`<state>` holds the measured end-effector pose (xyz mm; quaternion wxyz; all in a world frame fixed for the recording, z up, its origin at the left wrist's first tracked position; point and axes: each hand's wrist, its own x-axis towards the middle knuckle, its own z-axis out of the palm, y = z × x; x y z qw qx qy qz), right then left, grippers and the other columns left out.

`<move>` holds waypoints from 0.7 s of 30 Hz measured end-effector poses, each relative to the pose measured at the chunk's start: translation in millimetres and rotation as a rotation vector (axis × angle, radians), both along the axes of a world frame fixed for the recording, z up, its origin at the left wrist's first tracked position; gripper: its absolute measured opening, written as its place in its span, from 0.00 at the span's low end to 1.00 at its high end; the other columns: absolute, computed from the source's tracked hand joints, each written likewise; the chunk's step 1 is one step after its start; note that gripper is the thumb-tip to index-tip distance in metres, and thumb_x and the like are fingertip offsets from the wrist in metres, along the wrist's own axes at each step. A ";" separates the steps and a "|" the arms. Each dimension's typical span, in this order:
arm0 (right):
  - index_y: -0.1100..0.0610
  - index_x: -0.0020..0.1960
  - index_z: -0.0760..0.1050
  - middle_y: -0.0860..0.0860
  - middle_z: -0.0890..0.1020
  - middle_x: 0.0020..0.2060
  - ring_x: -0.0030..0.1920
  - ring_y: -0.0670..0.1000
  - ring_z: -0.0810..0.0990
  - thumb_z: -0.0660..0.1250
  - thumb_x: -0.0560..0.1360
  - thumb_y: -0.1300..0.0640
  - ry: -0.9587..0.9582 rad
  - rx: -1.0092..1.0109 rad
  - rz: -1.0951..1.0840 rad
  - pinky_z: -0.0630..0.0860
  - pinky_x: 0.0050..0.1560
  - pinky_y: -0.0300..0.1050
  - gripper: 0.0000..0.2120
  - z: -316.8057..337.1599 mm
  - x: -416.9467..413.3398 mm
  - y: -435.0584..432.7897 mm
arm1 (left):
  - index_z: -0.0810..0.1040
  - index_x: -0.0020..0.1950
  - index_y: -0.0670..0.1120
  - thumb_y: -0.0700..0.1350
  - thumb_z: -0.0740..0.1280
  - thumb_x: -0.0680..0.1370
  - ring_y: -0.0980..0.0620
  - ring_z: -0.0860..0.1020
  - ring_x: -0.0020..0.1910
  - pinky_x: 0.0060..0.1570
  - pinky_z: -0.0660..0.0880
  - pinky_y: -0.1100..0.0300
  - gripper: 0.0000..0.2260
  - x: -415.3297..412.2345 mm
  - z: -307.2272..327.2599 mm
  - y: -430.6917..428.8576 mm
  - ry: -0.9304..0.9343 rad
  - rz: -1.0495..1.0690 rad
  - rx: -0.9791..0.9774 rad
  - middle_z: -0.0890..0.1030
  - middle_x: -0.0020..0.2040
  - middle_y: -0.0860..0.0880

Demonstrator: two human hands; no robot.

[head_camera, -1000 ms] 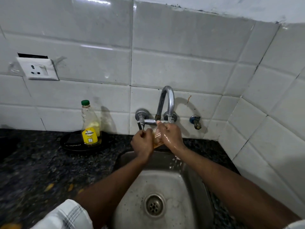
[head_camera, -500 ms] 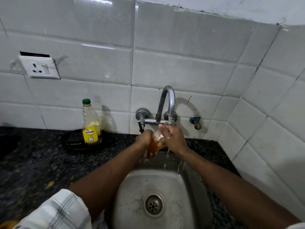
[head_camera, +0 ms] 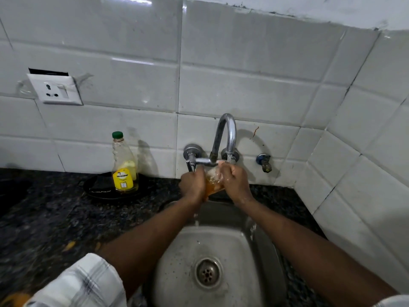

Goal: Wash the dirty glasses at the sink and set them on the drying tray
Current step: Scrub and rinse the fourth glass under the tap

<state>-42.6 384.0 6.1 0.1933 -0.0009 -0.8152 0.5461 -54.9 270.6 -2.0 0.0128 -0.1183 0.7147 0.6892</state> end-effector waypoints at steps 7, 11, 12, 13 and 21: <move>0.56 0.38 0.76 0.55 0.81 0.30 0.31 0.53 0.82 0.59 0.83 0.51 0.040 0.175 0.043 0.79 0.33 0.50 0.18 -0.9 9.1 0.2 | 0.76 0.55 0.41 0.55 0.56 0.81 0.47 0.76 0.35 0.31 0.72 0.59 0.19 -8.1 3.9 -14.3 -0.405 -0.342 0.128 0.80 0.46 0.39; 0.55 0.38 0.77 0.52 0.81 0.31 0.32 0.48 0.81 0.59 0.83 0.51 0.045 0.126 -0.041 0.77 0.32 0.43 0.17 0.7 1.3 -2.2 | 0.79 0.50 0.41 0.54 0.62 0.81 0.51 0.77 0.33 0.27 0.70 0.63 0.16 4.3 2.9 1.7 -0.119 -0.004 0.093 0.83 0.45 0.42; 0.53 0.36 0.75 0.50 0.80 0.29 0.29 0.45 0.79 0.59 0.83 0.52 0.034 0.078 -0.064 0.75 0.31 0.40 0.18 4.1 -0.3 -5.1 | 0.80 0.48 0.41 0.51 0.63 0.81 0.52 0.77 0.34 0.28 0.69 0.63 0.14 7.5 -4.9 6.2 0.056 0.122 0.034 0.83 0.45 0.43; 0.53 0.35 0.74 0.49 0.78 0.28 0.27 0.43 0.77 0.59 0.83 0.53 0.036 0.052 -0.060 0.73 0.29 0.38 0.18 7.5 -0.1 -7.5 | 0.80 0.47 0.42 0.49 0.64 0.81 0.53 0.77 0.35 0.29 0.68 0.63 0.12 9.5 -9.9 7.9 0.159 0.183 0.013 0.83 0.44 0.43; 0.52 0.39 0.75 0.50 0.78 0.30 0.30 0.49 0.76 0.59 0.83 0.53 0.156 0.325 0.028 0.74 0.32 0.44 0.15 0.1 0.5 3.0 | 0.74 0.54 0.41 0.59 0.57 0.81 0.45 0.77 0.32 0.23 0.70 0.62 0.21 -1.2 1.1 -8.1 -0.428 -0.278 0.287 0.81 0.44 0.40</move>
